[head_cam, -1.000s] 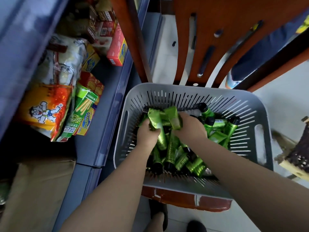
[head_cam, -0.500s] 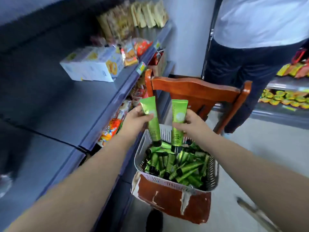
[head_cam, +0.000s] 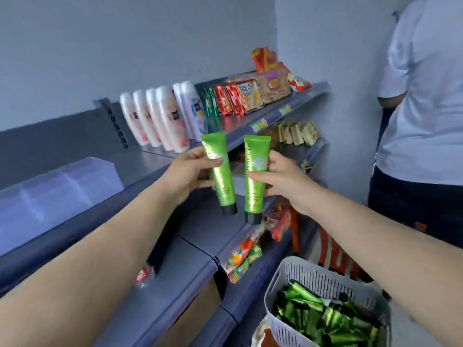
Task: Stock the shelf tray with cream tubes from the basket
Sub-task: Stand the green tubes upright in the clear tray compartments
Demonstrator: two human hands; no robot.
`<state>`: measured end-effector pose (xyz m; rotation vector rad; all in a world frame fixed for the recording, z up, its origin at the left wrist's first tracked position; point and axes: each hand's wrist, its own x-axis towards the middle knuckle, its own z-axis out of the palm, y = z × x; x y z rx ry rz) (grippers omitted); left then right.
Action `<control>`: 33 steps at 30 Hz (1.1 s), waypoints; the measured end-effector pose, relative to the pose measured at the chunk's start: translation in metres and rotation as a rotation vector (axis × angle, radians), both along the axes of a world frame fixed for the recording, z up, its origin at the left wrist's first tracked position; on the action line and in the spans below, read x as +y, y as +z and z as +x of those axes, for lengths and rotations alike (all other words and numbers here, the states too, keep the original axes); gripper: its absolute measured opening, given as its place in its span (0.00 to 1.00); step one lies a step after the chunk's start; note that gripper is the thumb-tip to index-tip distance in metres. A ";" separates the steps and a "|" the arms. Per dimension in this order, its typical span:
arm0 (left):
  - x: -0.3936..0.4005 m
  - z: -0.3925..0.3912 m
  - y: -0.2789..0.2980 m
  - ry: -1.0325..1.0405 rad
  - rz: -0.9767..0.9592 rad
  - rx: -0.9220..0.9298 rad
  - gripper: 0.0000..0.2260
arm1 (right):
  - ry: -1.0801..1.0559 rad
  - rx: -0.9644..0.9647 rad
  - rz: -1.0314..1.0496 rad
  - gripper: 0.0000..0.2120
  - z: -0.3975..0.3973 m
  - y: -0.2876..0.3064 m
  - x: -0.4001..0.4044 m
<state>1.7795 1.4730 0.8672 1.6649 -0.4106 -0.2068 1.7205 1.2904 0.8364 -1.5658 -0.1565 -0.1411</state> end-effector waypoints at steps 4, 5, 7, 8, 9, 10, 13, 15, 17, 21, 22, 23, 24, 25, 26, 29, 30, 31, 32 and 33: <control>0.065 -0.015 0.047 0.096 0.025 -0.090 0.08 | 0.113 -0.083 0.003 0.15 0.006 0.045 0.059; 0.084 -0.020 0.058 0.117 0.043 -0.119 0.08 | 0.139 -0.110 0.001 0.15 0.008 0.054 0.075; 0.120 -0.030 0.079 0.154 0.056 -0.170 0.08 | 0.191 -0.167 -0.004 0.13 0.012 0.073 0.109; 0.139 -0.036 0.089 0.179 0.049 -0.190 0.09 | 0.216 -0.193 -0.005 0.13 0.014 0.081 0.127; 0.158 -0.042 0.099 0.209 0.041 -0.211 0.09 | 0.243 -0.213 -0.001 0.13 0.015 0.089 0.145; 0.177 -0.047 0.108 0.247 0.037 -0.233 0.09 | 0.271 -0.228 0.006 0.13 0.017 0.096 0.164; 0.230 -0.062 0.135 0.367 0.081 -0.302 0.08 | 0.362 -0.258 0.040 0.11 0.018 0.113 0.217; 0.266 -0.072 0.150 0.425 0.118 -0.339 0.09 | 0.431 -0.277 0.051 0.10 0.018 0.122 0.253; 0.300 -0.083 0.163 0.477 0.142 -0.358 0.10 | 0.487 -0.302 0.046 0.11 0.019 0.130 0.286; 0.363 -0.099 0.179 0.561 0.150 -0.368 0.09 | 0.572 -0.329 0.031 0.11 0.023 0.144 0.346; 0.378 -0.103 0.182 0.581 0.155 -0.376 0.09 | 0.589 -0.335 0.028 0.11 0.024 0.147 0.361; 0.392 -0.106 0.185 0.599 0.156 -0.384 0.10 | 0.607 -0.340 0.030 0.11 0.025 0.150 0.375; 0.406 -0.110 0.187 0.617 0.158 -0.391 0.10 | 0.627 -0.345 0.031 0.11 0.026 0.154 0.389; 0.420 -0.113 0.189 0.635 0.161 -0.393 0.09 | 0.647 -0.351 0.028 0.11 0.027 0.156 0.404; 0.433 -0.116 0.190 0.652 0.167 -0.391 0.09 | 0.665 -0.357 0.020 0.11 0.028 0.159 0.418; 0.470 -0.123 0.192 0.695 0.180 -0.373 0.08 | 0.723 -0.372 -0.007 0.12 0.029 0.164 0.461; 0.483 -0.125 0.192 0.711 0.178 -0.363 0.08 | 0.740 -0.374 -0.016 0.12 0.029 0.165 0.475; 0.495 -0.127 0.192 0.728 0.180 -0.352 0.07 | 0.754 -0.376 -0.023 0.12 0.029 0.166 0.489; 0.506 -0.128 0.192 0.744 0.189 -0.343 0.07 | 0.767 -0.378 -0.029 0.12 0.030 0.167 0.502; 0.517 -0.129 0.191 0.758 0.204 -0.333 0.07 | 0.777 -0.380 -0.033 0.12 0.030 0.169 0.514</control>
